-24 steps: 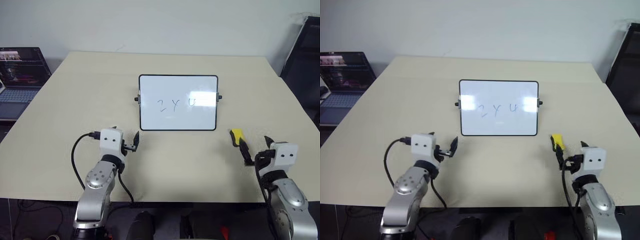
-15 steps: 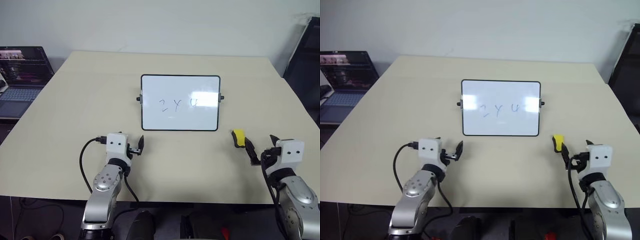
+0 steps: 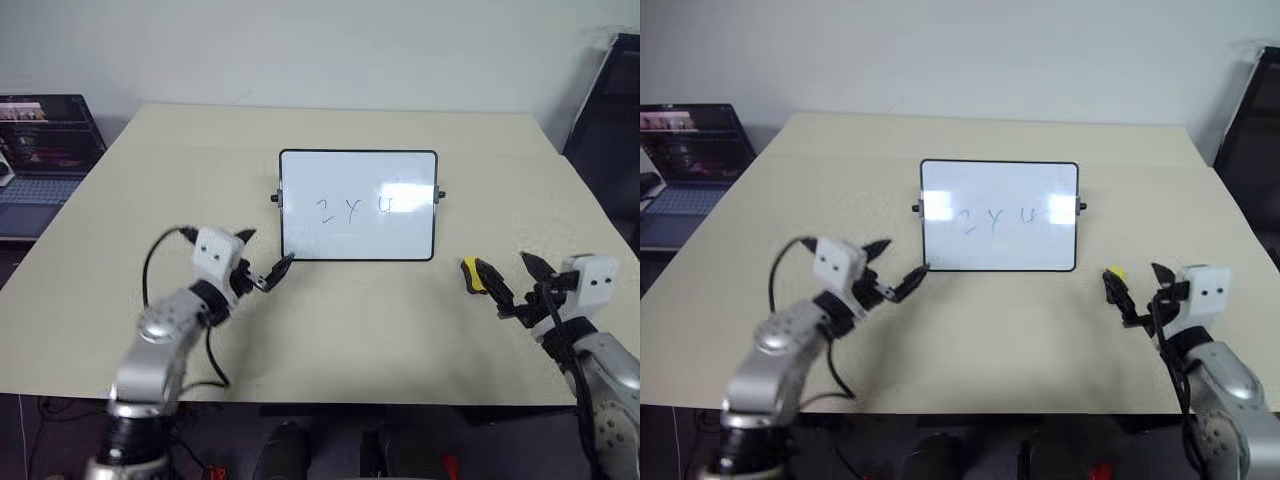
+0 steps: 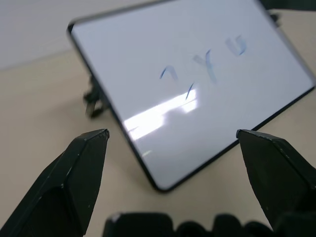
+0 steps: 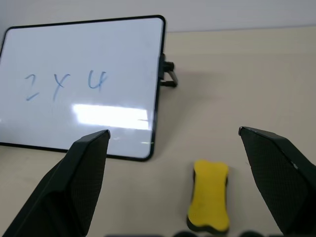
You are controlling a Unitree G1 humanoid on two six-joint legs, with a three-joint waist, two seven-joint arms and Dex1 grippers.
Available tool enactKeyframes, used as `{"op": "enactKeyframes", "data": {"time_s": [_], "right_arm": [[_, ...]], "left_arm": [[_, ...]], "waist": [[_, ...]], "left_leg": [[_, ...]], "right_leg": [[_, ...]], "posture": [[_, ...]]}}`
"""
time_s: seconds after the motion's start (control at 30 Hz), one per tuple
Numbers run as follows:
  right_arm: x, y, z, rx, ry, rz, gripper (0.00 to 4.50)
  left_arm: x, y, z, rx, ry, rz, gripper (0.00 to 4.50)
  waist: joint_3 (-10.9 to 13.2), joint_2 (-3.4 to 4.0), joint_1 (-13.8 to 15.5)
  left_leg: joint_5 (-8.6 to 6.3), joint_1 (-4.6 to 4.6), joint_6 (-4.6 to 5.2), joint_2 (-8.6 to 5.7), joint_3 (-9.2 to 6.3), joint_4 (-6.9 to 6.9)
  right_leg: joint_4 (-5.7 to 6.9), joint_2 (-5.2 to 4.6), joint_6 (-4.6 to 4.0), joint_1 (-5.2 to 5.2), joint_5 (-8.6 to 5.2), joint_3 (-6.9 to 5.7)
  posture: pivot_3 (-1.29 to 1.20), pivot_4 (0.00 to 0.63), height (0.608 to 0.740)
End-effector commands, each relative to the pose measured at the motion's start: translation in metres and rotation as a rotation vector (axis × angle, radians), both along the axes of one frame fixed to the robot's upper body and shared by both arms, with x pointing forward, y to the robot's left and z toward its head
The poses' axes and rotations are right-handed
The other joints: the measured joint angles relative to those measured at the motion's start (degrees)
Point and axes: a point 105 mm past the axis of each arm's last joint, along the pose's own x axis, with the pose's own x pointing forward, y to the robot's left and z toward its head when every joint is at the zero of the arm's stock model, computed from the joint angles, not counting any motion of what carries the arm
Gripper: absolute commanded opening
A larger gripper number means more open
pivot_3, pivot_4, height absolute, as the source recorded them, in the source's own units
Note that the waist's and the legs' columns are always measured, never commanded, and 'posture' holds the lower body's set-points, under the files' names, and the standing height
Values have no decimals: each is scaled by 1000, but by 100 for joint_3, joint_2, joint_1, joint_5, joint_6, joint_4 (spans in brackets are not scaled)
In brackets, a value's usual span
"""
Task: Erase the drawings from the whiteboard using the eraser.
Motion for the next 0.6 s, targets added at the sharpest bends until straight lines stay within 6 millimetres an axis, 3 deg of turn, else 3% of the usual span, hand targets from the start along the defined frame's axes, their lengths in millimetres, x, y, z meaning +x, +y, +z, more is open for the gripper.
{"op": "enactKeyframes", "data": {"time_s": [0.03, 0.17, 0.3, 0.6], "right_arm": [[5, -1, 2, -82, 45, -72, 4478], [14, 10, 11, -86, 9, -60, 4478], [22, 18, -3, -112, 118, -33, 4478], [38, 19, -10, -65, 179, -85, 4478]], "left_arm": [[-6, -22, 7, 35, 33, -185, 4500], [-4, -28, 10, 55, 64, -257, 4500], [-11, -40, 6, 131, 81, -355, 4500], [-22, -67, 8, 253, 74, -574, 4500]], "waist": [[0, -1, 4], [1, 0, -13], [2, 2, -43], [4, 1, -11]], "left_leg": [[-1, -2, 1, -3, -1, 1], [-1, -10, 1, 2, 1, -5], [-1, -10, 1, 9, 4, -7], [-1, -17, 2, 1, 0, -6]], "right_leg": [[0, -3, 3, 1, -2, 0], [0, -3, 1, -14, -4, 3], [1, -3, 0, -19, -4, 5], [-2, -1, 0, -19, -5, 5]], "posture": [[0, 150, 740], [0, 150, 740], [0, 150, 740], [0, 150, 740]]}}
